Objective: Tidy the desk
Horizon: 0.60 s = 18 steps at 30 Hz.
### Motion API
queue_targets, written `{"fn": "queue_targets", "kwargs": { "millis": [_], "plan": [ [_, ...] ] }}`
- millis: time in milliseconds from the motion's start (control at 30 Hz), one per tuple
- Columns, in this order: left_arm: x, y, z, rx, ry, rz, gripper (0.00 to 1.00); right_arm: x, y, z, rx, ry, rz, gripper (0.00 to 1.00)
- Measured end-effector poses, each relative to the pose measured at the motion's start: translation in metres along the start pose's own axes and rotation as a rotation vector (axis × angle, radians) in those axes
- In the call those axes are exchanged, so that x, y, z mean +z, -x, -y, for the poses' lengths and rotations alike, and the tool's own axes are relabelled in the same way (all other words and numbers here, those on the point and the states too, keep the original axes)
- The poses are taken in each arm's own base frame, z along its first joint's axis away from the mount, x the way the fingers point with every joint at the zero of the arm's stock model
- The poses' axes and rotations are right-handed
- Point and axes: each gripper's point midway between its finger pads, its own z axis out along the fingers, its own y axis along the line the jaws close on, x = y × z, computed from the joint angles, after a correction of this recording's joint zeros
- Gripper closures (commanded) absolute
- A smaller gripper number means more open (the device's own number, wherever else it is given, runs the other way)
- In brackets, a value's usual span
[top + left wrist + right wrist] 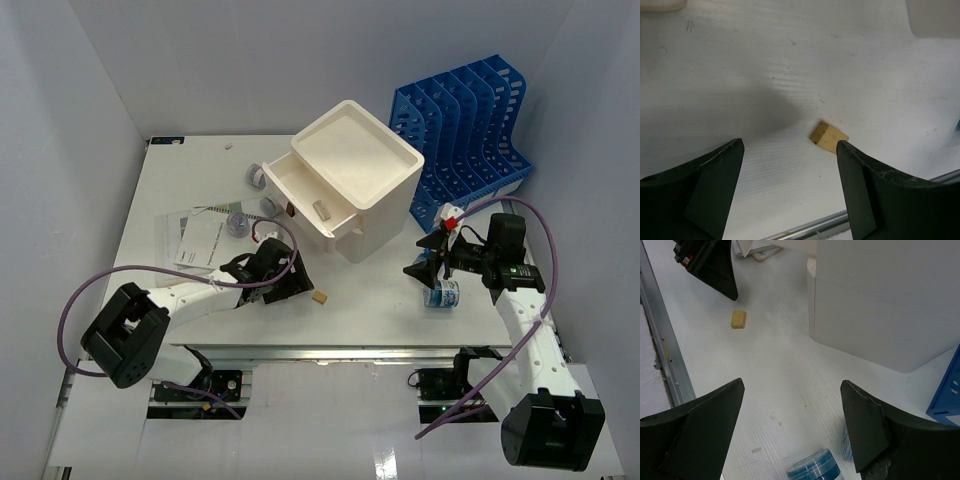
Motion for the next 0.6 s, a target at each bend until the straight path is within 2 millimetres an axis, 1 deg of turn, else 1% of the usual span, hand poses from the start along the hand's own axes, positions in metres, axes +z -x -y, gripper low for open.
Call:
{"fn": "queue_targets", "kwargs": {
  "millis": [67,233,367,467,533,600],
  "plan": [
    [0.000,0.000,0.004,0.066,-0.050,0.012,0.16,-0.001,0.002,-0.001,-0.012,0.002,0.012,0.16],
    [0.000,-0.006,0.009,0.215,-0.156,0.016,0.16,-0.003,0.006,-0.002,-0.025,0.009,0.033,0.15],
    [-0.001,-0.004,0.024,0.332,-0.244,0.050,0.16,-0.004,0.006,-0.002,-0.024,0.009,0.036,0.15],
    [-0.002,-0.006,0.036,0.425,-0.330,0.086,0.16,-0.004,0.006,-0.001,-0.023,0.008,0.039,0.15],
    [-0.004,-0.010,0.035,0.478,-0.378,0.110,0.16,-0.005,0.006,-0.001,-0.023,0.006,0.039,0.15],
    [-0.005,-0.016,0.030,0.521,-0.407,0.123,0.16,-0.005,0.007,-0.001,-0.022,0.005,0.041,0.15]
  ]
}}
